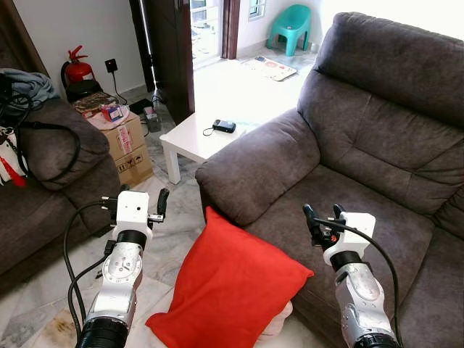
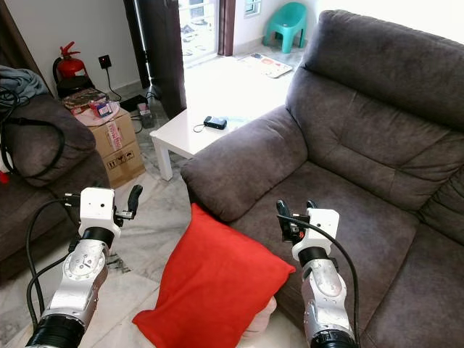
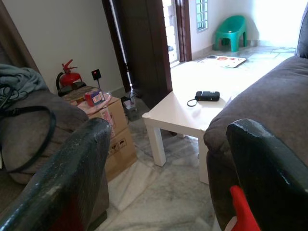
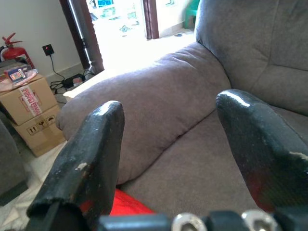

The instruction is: Move the pillow to the sofa from floor

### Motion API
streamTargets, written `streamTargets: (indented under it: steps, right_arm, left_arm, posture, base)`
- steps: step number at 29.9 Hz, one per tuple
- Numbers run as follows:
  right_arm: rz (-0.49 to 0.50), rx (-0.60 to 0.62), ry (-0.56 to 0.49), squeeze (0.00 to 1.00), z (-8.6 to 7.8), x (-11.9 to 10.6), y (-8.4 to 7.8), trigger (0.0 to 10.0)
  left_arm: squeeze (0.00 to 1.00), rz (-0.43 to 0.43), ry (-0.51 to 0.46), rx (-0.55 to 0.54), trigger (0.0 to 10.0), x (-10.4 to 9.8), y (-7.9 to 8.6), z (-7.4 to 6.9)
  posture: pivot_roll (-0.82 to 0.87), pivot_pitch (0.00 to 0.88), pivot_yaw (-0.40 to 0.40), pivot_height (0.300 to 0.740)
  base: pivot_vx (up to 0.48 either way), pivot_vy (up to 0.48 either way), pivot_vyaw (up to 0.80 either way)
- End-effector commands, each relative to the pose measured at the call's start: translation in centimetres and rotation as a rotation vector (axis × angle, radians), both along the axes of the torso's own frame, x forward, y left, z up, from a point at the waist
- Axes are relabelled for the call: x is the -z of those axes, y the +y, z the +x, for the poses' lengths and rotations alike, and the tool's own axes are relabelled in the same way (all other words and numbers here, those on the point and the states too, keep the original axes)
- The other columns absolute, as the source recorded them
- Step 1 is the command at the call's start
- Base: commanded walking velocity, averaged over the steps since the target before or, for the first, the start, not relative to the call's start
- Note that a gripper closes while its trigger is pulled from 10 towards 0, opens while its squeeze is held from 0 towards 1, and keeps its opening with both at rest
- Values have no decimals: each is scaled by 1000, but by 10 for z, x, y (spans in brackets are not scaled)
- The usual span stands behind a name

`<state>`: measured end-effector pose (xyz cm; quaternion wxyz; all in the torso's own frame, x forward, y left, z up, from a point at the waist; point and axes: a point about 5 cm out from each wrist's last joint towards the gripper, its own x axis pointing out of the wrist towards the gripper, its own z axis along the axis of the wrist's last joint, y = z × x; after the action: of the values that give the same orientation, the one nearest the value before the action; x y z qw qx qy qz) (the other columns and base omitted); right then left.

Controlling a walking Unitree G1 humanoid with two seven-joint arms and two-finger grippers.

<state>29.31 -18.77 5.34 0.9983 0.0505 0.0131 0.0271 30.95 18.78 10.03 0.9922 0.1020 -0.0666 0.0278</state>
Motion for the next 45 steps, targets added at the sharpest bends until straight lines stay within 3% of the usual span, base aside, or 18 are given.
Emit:
streamTargets:
  steps: [1,9,13,36,45]
  right_arm:
    - [-23,-11,-20,0,3,-6,-1,10000]
    - [4,1,-12,0,3,-5,-1,10000]
    - [-26,-18,-16,0,3,-7,-1,10000]
    - [-28,-41,-19,0,2,-7,2,10000]
    - [-12,-33,-16,0,3,-7,1,10000]
  left_arm:
    - [0,-3,-6,4,10000,-2,-2,2]
    - [0,-19,8,5,10000,-1,-2,2]
    - [0,-21,10,5,10000,-1,-2,2]
    - [0,-25,10,9,10000,-1,-4,3]
    - [0,-31,9,3,10000,0,-4,3]
  posture:
    - [5,0,-57,732]
    - [7,0,-58,732]
    - [4,0,-58,732]
    - [2,0,-62,732]
    - [2,0,-64,732]
  base:
    - [0,0,700]
    - [0,0,400]
    - [0,0,0]
    - [0,0,800]
    - [0,0,0]
